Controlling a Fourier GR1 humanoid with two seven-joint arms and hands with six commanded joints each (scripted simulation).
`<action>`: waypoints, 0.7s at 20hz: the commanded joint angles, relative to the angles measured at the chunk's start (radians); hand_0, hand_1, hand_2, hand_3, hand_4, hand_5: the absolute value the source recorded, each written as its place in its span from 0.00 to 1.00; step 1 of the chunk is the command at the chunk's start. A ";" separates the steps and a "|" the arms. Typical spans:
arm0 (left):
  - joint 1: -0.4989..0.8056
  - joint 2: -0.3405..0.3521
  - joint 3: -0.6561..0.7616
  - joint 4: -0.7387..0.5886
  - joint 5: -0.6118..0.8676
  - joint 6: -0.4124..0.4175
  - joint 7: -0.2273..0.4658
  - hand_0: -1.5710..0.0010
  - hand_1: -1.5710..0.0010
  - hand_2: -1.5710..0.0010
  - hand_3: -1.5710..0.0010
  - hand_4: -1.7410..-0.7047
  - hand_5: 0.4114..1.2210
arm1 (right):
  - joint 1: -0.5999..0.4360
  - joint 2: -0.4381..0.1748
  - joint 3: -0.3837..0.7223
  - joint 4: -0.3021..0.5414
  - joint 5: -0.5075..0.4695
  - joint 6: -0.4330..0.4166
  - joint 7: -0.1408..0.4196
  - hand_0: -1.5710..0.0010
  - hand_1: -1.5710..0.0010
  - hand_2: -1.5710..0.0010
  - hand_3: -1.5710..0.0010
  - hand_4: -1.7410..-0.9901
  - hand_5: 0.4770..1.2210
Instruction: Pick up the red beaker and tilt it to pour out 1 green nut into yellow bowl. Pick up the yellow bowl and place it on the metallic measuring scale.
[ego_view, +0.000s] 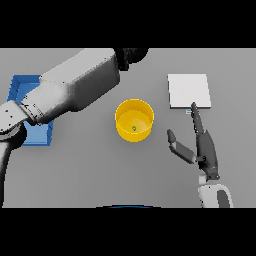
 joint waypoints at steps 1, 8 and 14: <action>-0.017 0.018 0.017 0.031 0.011 0.030 0.009 0.00 0.00 0.00 0.25 0.01 1.00 | 0.003 -0.001 0.003 -0.005 0.005 -0.002 -0.013 1.00 1.00 1.00 1.00 0.77 0.25; -0.112 0.123 0.421 0.337 0.417 0.081 0.139 0.00 0.00 0.00 0.09 0.01 1.00 | -0.020 -0.005 0.009 0.013 0.044 -0.023 0.018 1.00 1.00 1.00 1.00 0.80 0.22; -0.012 0.268 0.689 0.481 0.778 0.179 0.210 0.00 0.00 0.00 0.06 0.00 1.00 | -0.040 0.006 -0.006 0.011 -0.054 0.029 -0.023 1.00 1.00 1.00 1.00 0.88 0.20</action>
